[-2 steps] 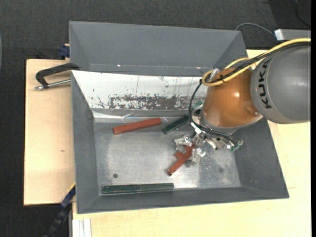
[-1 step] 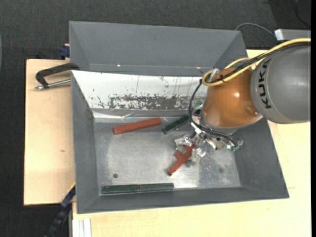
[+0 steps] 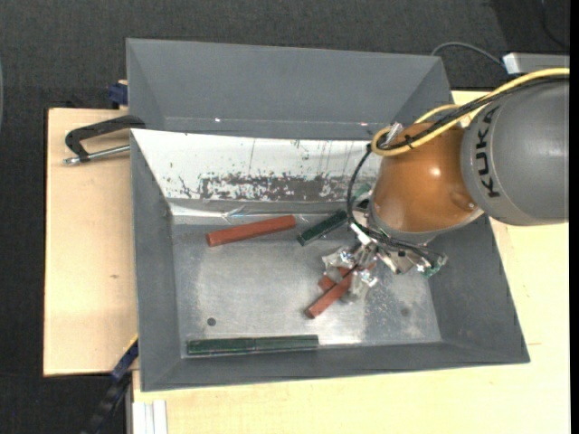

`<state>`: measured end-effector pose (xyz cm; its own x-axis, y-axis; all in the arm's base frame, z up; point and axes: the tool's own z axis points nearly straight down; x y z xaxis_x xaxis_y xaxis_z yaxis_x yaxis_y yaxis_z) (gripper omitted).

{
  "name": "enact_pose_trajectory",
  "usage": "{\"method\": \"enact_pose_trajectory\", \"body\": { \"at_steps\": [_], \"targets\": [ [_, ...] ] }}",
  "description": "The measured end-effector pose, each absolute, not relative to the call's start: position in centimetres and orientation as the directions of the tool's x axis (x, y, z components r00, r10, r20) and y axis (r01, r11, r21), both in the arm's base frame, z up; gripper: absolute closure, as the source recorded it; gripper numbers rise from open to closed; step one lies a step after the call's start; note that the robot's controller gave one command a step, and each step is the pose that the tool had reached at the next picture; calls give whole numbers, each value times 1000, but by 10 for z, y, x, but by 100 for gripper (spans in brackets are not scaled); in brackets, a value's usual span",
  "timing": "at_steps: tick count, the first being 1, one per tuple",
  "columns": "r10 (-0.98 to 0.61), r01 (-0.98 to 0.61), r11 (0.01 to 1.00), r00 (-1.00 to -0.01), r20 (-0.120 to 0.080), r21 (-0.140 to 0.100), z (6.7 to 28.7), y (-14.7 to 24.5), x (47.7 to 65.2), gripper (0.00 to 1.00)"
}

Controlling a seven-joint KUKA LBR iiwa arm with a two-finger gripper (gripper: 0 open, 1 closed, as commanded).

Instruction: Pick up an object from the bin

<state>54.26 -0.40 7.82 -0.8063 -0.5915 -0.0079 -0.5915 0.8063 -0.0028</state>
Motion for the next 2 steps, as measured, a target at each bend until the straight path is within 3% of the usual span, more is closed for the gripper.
{"method": "enact_pose_trajectory", "body": {
  "at_steps": [2],
  "targets": [
    [-591,-591,807,-807,-7,-3,101,-4,543,100]
  ]
}}
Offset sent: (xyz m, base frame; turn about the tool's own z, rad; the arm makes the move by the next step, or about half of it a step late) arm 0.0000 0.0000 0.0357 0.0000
